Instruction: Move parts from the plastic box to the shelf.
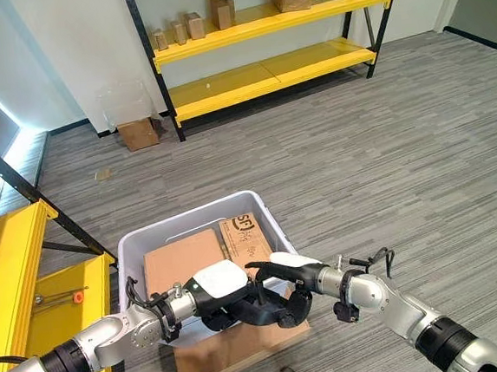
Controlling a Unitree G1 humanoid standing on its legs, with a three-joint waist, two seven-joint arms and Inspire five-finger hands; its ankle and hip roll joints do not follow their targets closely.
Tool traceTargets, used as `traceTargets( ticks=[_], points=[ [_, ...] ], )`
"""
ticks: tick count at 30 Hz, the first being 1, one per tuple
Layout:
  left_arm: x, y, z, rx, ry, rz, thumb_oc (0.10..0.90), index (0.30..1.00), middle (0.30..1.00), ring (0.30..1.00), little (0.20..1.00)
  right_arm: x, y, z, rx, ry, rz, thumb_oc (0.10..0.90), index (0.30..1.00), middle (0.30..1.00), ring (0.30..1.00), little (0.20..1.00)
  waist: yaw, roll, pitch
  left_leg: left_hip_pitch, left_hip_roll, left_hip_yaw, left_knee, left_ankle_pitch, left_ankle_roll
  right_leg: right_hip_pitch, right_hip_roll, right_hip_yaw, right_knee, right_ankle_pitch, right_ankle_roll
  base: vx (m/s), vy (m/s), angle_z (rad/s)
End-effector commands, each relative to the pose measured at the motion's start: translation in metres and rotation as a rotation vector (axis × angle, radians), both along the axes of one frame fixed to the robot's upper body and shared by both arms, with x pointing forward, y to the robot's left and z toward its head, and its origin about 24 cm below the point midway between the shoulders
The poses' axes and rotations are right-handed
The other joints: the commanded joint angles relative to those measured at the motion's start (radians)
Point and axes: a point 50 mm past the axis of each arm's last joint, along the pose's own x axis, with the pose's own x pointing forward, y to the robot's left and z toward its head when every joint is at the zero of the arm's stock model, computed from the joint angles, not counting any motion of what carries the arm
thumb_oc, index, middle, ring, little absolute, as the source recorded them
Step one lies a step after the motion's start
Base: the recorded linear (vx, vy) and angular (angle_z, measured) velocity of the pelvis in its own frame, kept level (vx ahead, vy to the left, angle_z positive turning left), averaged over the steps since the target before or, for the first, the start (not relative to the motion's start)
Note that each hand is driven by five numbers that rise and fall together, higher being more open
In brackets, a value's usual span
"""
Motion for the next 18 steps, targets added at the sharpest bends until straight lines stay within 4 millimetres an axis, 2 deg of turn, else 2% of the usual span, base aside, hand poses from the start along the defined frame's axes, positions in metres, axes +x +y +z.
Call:
traceTargets(
  ticks=[1,4,5,7,10,12,14,18],
  points=[
    [0.006,-0.057,0.027,-0.23,-0.085,-0.096,0.4,0.3,0.3,0.3,0.3,0.027,0.081,0.117,0.754,-0.395,0.104,0.9,1.0,1.0,1.0,1.0,0.037,-0.006,-0.051,0.072,0.062,-0.04,0.02,-0.11,-0.029,-0.067,-0.035,-0.091,0.072,-0.017,0.085,0.0,0.0,0.0],
    [0.008,-0.06,0.027,-0.228,-0.08,-0.089,0.4,0.3,0.3,0.3,0.3,0.039,0.089,0.134,0.848,-0.404,0.022,0.9,1.0,1.0,1.0,1.0,0.048,-0.003,-0.058,0.079,0.062,-0.046,0.015,-0.11,-0.028,-0.058,-0.038,-0.095,0.065,-0.018,0.083,0.05,-0.002,0.15],
    [0.009,-0.059,0.029,-0.231,-0.082,-0.085,0.4,0.3,0.3,0.3,0.3,0.043,0.087,0.144,0.904,-0.404,-0.021,0.9,1.0,1.0,1.0,1.0,0.053,-0.001,-0.061,0.083,0.061,-0.047,0.01,-0.11,-0.027,-0.055,-0.04,-0.097,0.062,-0.017,0.084,0.02,0.003,0.13],
    [0.01,-0.057,0.032,-0.241,-0.093,-0.077,0.4,0.3,0.3,0.3,0.3,0.045,0.084,0.149,0.95,-0.398,-0.058,0.9,1.0,1.0,1.0,1.0,0.056,0.0,-0.061,0.084,0.062,-0.047,0.009,-0.108,-0.028,-0.055,-0.04,-0.097,0.062,-0.016,0.085,0.01,0.007,0.07],
    [0.014,-0.051,0.044,-0.278,-0.109,-0.053,0.4,0.3,0.3,0.3,0.3,0.047,0.07,0.152,1.01,-0.421,-0.154,0.9,1.0,1.0,1.0,1.0,0.062,0.003,-0.057,0.086,0.063,-0.052,0.009,-0.107,-0.027,-0.052,-0.04,-0.096,0.064,-0.018,0.084,0.0,0.004,0.04],
    [0.019,-0.045,0.054,-0.306,-0.128,-0.019,0.4,0.3,0.3,0.3,0.3,0.047,0.054,0.153,1.118,-0.433,-0.223,0.9,1.0,1.0,1.0,1.0,0.066,0.003,-0.054,0.084,0.062,-0.056,0.008,-0.103,-0.027,-0.05,-0.038,-0.096,0.062,-0.018,0.082,0.0,0.0,0.0],
    [0.021,-0.043,0.057,-0.312,-0.133,-0.005,0.4,0.3,0.3,0.3,0.3,0.046,0.047,0.154,1.15,-0.445,-0.243,0.9,1.0,1.0,1.0,1.0,0.065,0.004,-0.053,0.083,0.062,-0.057,0.008,-0.103,-0.026,-0.052,-0.037,-0.093,0.065,-0.018,0.082,0.0,0.0,0.0],
    [0.027,-0.035,0.064,-0.313,-0.145,0.024,0.4,0.3,0.3,0.3,0.3,0.04,0.016,0.16,1.21,-0.534,-0.335,0.9,1.0,1.0,1.0,1.0,0.058,0.004,-0.051,0.084,0.062,-0.06,0.008,-0.103,-0.024,-0.053,-0.037,-0.088,0.066,-0.015,0.081,-0.01,-0.003,0.01]
  ],
)
